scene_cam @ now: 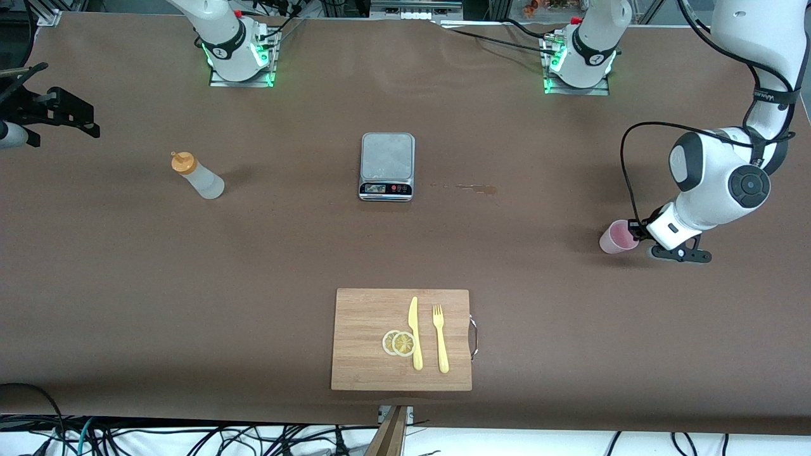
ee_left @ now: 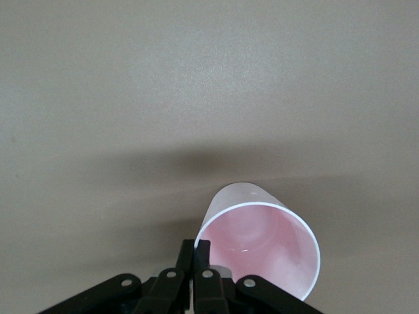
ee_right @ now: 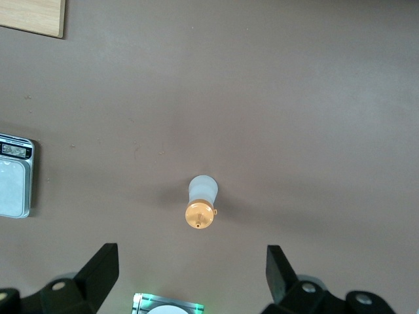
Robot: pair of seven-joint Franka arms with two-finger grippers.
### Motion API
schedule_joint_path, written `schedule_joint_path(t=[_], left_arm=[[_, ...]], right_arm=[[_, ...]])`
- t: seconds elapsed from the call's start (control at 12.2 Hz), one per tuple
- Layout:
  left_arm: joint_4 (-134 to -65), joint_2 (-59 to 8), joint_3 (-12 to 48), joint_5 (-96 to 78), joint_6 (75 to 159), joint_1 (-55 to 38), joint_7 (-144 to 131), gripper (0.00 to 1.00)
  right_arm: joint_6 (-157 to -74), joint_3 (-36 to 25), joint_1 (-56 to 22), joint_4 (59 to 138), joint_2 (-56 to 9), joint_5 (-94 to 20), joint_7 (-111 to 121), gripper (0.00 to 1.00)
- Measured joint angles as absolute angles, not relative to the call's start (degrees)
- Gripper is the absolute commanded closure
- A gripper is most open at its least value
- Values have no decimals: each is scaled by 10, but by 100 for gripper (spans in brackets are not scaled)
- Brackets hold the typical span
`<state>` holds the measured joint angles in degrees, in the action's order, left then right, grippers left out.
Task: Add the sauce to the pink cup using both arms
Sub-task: 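Carry the pink cup with the left gripper onto the scale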
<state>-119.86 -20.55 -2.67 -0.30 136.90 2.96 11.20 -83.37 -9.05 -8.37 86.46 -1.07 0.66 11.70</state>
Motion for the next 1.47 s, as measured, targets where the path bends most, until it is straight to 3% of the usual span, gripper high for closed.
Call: schedule_joint_path(t=[0.57, 0.9, 1.47], left_arm=[[-1165, -191, -18, -59, 1325, -15, 91, 100], [-1138, -158, -12, -72, 1258, -127, -50, 100], [-1125, -155, -9, -141, 1247, -337, -291, 100]], right_arm=[[-834, -90, -84, 865, -11, 7, 117, 0], [-834, -90, -84, 865, -11, 7, 117, 0], [-834, -90, -84, 865, -11, 7, 117, 0]])
